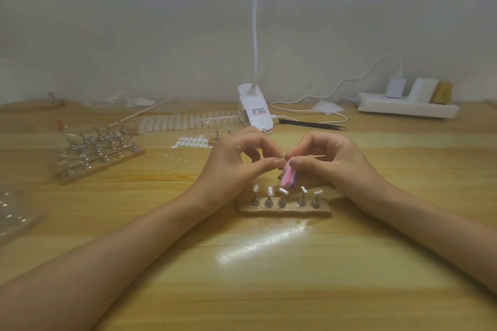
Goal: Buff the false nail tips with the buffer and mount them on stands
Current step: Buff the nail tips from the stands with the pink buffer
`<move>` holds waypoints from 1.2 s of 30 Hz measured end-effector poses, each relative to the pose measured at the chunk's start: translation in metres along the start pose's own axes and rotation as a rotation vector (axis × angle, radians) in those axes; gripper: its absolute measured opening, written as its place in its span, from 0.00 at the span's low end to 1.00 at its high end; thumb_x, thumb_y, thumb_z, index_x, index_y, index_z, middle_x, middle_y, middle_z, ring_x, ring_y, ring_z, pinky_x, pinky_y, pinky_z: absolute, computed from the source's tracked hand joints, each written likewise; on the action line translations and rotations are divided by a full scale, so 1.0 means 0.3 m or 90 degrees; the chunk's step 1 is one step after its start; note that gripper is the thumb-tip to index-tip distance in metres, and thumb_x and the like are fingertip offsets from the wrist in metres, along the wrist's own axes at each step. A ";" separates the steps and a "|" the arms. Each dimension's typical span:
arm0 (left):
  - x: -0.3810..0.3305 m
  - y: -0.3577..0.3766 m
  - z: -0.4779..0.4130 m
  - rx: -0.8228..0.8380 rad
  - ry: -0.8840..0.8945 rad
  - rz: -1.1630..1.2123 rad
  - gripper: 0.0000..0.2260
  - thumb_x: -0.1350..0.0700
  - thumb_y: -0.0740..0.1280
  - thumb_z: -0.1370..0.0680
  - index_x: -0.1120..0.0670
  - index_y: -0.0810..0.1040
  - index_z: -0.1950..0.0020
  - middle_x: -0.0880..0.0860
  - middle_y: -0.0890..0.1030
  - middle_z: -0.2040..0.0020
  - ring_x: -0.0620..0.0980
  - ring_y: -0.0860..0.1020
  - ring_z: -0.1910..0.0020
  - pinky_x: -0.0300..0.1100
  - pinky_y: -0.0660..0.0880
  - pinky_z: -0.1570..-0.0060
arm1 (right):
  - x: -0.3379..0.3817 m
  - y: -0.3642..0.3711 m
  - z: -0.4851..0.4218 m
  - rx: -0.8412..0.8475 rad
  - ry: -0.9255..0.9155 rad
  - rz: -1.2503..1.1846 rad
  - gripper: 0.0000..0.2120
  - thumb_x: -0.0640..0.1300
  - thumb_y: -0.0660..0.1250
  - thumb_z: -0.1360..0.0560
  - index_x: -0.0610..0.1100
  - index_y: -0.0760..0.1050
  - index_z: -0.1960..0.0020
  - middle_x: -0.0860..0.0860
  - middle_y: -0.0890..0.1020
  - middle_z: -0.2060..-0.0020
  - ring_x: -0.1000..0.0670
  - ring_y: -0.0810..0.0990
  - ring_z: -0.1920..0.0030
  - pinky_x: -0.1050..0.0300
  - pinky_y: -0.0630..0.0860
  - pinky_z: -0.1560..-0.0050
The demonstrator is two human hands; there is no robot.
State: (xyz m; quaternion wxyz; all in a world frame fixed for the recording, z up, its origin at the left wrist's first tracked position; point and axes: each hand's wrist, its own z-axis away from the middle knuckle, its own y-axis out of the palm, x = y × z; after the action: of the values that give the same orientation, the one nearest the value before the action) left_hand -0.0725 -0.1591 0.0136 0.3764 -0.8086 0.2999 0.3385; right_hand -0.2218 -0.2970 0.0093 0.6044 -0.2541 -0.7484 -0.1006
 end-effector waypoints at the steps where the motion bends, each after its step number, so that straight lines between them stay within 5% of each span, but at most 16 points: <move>1: 0.000 0.001 0.001 0.012 0.003 -0.003 0.04 0.61 0.75 0.28 0.54 0.83 0.60 0.49 0.80 0.58 0.37 0.76 0.61 0.25 0.68 0.63 | -0.002 -0.003 -0.003 -0.030 0.000 -0.008 0.07 0.42 0.72 0.27 0.39 0.79 0.54 0.40 0.86 0.59 0.40 0.87 0.58 0.46 0.85 0.57; 4: 0.001 0.001 0.000 0.014 0.002 0.002 0.04 0.61 0.76 0.28 0.54 0.83 0.60 0.47 0.80 0.58 0.37 0.76 0.62 0.25 0.68 0.64 | -0.005 -0.017 -0.011 -0.114 0.013 -0.035 0.08 0.43 0.71 0.26 0.38 0.78 0.54 0.41 0.86 0.59 0.43 0.87 0.57 0.47 0.84 0.55; 8: 0.002 0.000 -0.001 -0.004 0.016 -0.012 0.05 0.61 0.75 0.28 0.53 0.82 0.60 0.48 0.80 0.58 0.37 0.76 0.62 0.25 0.68 0.64 | 0.004 0.007 0.003 0.009 0.006 0.025 0.07 0.46 0.74 0.29 0.43 0.81 0.56 0.42 0.86 0.59 0.42 0.87 0.58 0.54 0.83 0.60; 12: 0.004 0.002 0.001 -0.006 0.016 -0.003 0.04 0.61 0.76 0.28 0.54 0.83 0.60 0.48 0.80 0.58 0.37 0.76 0.62 0.25 0.68 0.64 | 0.002 -0.013 -0.008 -0.110 0.018 -0.037 0.10 0.44 0.72 0.29 0.37 0.78 0.54 0.40 0.86 0.59 0.41 0.87 0.58 0.48 0.82 0.55; 15: 0.001 -0.001 0.001 -0.013 0.021 -0.009 0.04 0.61 0.75 0.28 0.54 0.83 0.60 0.48 0.80 0.58 0.37 0.76 0.62 0.25 0.68 0.64 | 0.008 0.005 0.004 -0.005 0.017 0.014 0.07 0.45 0.74 0.30 0.42 0.79 0.57 0.41 0.86 0.59 0.41 0.87 0.58 0.50 0.84 0.59; 19: 0.003 0.002 -0.001 -0.010 0.020 -0.005 0.04 0.60 0.76 0.28 0.53 0.83 0.60 0.46 0.80 0.59 0.37 0.75 0.63 0.25 0.68 0.64 | 0.004 -0.008 -0.004 -0.093 0.019 -0.028 0.09 0.45 0.73 0.29 0.39 0.78 0.55 0.39 0.86 0.58 0.40 0.86 0.57 0.44 0.84 0.55; 22: 0.007 -0.001 -0.002 -0.014 0.028 -0.010 0.05 0.61 0.76 0.28 0.52 0.83 0.61 0.45 0.80 0.59 0.37 0.75 0.63 0.26 0.67 0.65 | 0.006 0.005 -0.003 -0.005 0.026 0.004 0.06 0.45 0.74 0.30 0.43 0.80 0.58 0.40 0.86 0.59 0.41 0.87 0.58 0.52 0.83 0.59; 26: 0.005 0.000 0.001 0.001 0.022 -0.013 0.03 0.61 0.76 0.28 0.54 0.84 0.60 0.47 0.80 0.59 0.37 0.74 0.63 0.26 0.67 0.65 | 0.002 -0.008 -0.008 -0.080 0.033 -0.036 0.08 0.44 0.72 0.28 0.39 0.78 0.55 0.39 0.86 0.58 0.41 0.87 0.57 0.50 0.82 0.57; 36: 0.006 0.000 -0.005 0.003 0.022 -0.011 0.03 0.61 0.76 0.28 0.55 0.83 0.60 0.46 0.80 0.58 0.37 0.75 0.62 0.26 0.68 0.64 | -0.001 -0.002 -0.009 0.007 0.029 -0.010 0.05 0.45 0.74 0.30 0.44 0.80 0.58 0.39 0.86 0.58 0.40 0.87 0.58 0.51 0.84 0.59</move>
State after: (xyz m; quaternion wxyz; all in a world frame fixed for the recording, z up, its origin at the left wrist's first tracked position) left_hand -0.0708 -0.1606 0.0128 0.3761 -0.8159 0.3001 0.3206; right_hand -0.2196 -0.2987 0.0097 0.6219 -0.2422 -0.7370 -0.1068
